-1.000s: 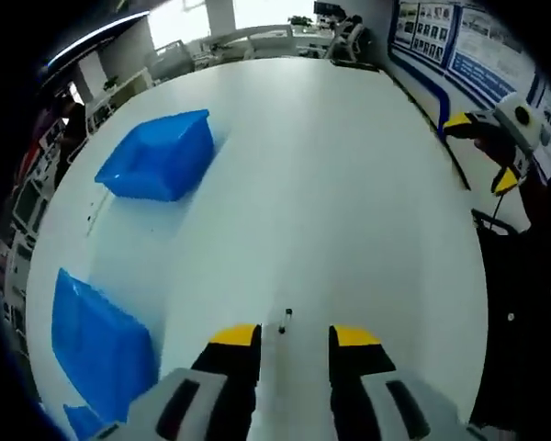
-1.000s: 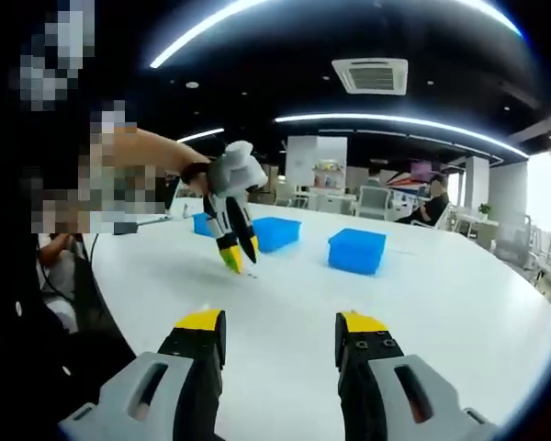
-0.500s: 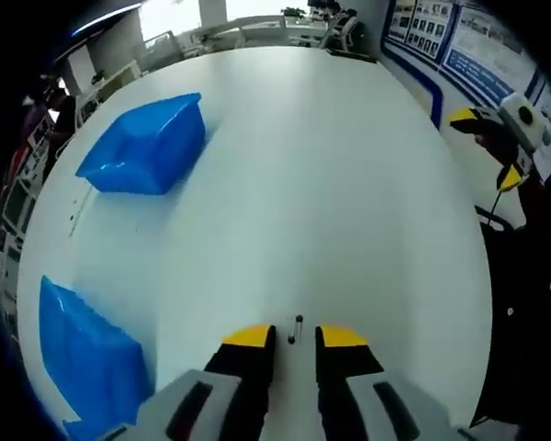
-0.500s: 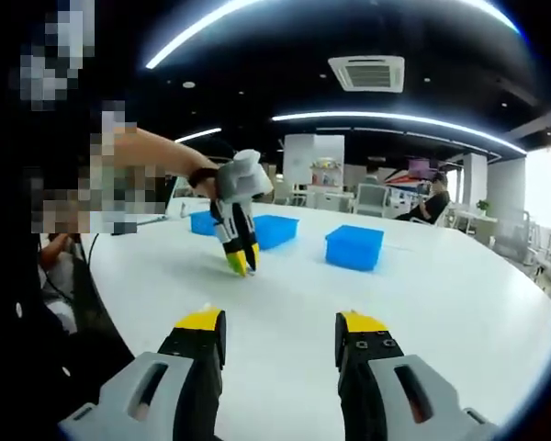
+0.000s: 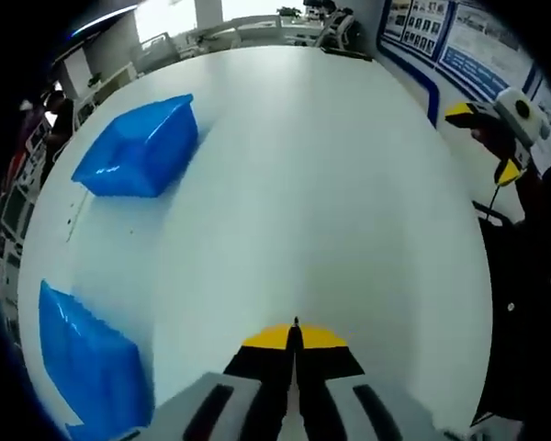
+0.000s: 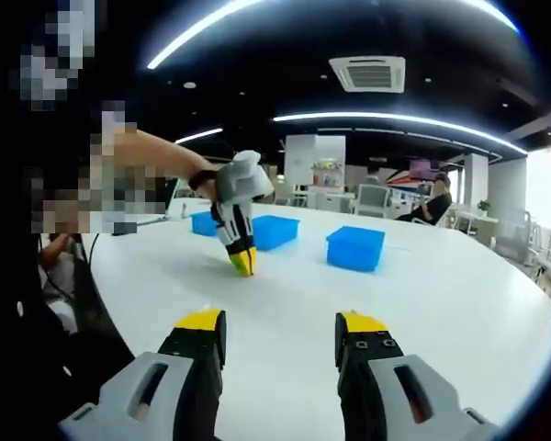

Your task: Pick up the resistors one by one and place each resistor into its matching bin, sorting the parts by color and model until every resistor is separated into the correct bin for its type

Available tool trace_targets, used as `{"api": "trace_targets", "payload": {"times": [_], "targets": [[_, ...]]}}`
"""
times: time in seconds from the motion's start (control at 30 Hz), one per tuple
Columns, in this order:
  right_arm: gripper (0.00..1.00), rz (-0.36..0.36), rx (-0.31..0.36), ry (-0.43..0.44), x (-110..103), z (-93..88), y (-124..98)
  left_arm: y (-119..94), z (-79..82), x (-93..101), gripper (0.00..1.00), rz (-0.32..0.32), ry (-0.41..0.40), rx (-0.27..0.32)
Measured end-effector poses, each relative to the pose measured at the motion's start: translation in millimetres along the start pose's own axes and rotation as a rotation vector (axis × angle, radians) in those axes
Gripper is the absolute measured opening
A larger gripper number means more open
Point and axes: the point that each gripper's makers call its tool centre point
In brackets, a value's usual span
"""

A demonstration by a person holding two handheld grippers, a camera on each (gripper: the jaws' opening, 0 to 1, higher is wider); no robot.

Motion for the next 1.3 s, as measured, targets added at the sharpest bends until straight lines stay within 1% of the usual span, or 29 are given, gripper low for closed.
{"api": "trace_targets", "payload": {"times": [0.1, 0.27, 0.3, 0.33, 0.4, 0.47, 0.57, 0.6, 0.63, 0.73, 0.8, 0.83, 0.87, 0.9, 0.93, 0.97, 1.03, 1.1, 1.13, 1.17, 1.23, 1.3], "targets": [[0.49, 0.002, 0.002, 0.000, -1, 0.4, 0, 0, -0.7, -0.4, 0.04, -0.003, -0.010, 0.001], [0.49, -0.001, 0.004, 0.002, 0, 0.2, -1, -2, -3.4, 2.4, 0.04, -0.007, -0.021, 0.019], [0.49, -0.002, 0.004, 0.003, 0, 0.1, -1, -3, -3.9, 2.7, 0.04, -0.006, -0.026, 0.028], [0.49, -0.002, 0.005, 0.004, 1, 0.1, -1, -5, -1.8, 3.4, 0.04, -0.005, -0.036, 0.054], [0.49, -0.002, 0.005, 0.003, 1, 0.2, -2, -12, 3.8, 4.4, 0.04, -0.005, -0.072, 0.116], [0.49, -0.001, 0.006, 0.003, 0, 0.9, -1, -22, 11.9, 1.5, 0.04, 0.023, -0.102, 0.197], [0.49, 0.002, 0.009, -0.001, -2, 3.3, 0, -43, 25.5, 0.2, 0.04, 0.057, -0.146, 0.339], [0.49, 0.002, 0.012, -0.003, -3, 5.0, 0, -51, 31.1, -0.7, 0.04, 0.071, -0.166, 0.403], [0.49, 0.002, 0.014, -0.004, -3, 6.3, 0, -58, 32.4, 0.2, 0.04, 0.074, -0.192, 0.441], [0.49, 0.000, 0.018, -0.013, -5, 10.4, -2, -77, 34.1, 3.3, 0.04, 0.105, -0.230, 0.552], [0.49, -0.004, 0.021, -0.019, -6, 13.0, -3, -92, 37.5, 7.9, 0.04, 0.133, -0.237, 0.643], [0.49, -0.007, 0.023, -0.021, -6, 14.1, -3, -101, 40.2, 9.1, 0.04, 0.158, -0.241, 0.700], [0.49, -0.011, 0.024, -0.022, -6, 14.9, -4, -113, 43.7, 13.8, 0.04, 0.175, -0.258, 0.773], [0.49, -0.014, 0.025, -0.022, -6, 15.5, -4, -120, 46.2, 16.1, 0.04, 0.182, -0.269, 0.822], [0.49, -0.020, 0.028, -0.021, -6, 16.6, -5, -130, 48.6, 18.8, 0.04, 0.198, -0.289, 0.886], [0.49, -0.024, 0.033, -0.019, -6, 17.8, -5, -139, 50.5, 22.7, 0.04, 0.214, -0.290, 0.947], [0.49, -0.033, 0.038, -0.017, -5, 19.8, -6, -156, 51.1, 28.1, 0.04, 0.272, -0.307, 1.054], [0.49, -0.041, 0.043, -0.018, -5, 22.1, -8, -166, 49.4, 34.9, 0.04, 0.323, -0.312, 1.125], [0.49, -0.044, 0.043, -0.018, -5, 22.9, -8, -169, 47.9, 36.8, 0.04, 0.342, -0.329, 1.149], [0.49, -0.047, 0.045, -0.019, -5, 23.7, -8, -171, 47.7, 39.0, 0.04, 0.347, -0.340, 1.173], [0.49, -0.053, 0.048, -0.021, -4, 25.5, -9, -170, 48.3, 38.3, 0.04, 0.373, -0.349, 1.183], [0.49, -0.058, 0.048, -0.025, -4, 26.8, -9, -168, 51.9, 33.6, 0.04, 0.382, -0.351, 1.185]]}}
Point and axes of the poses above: the point that each gripper's makers call its tool centre point, and the gripper's own axes: y roughly forward along the fingers, x roughly to its right, z roughly out of its top
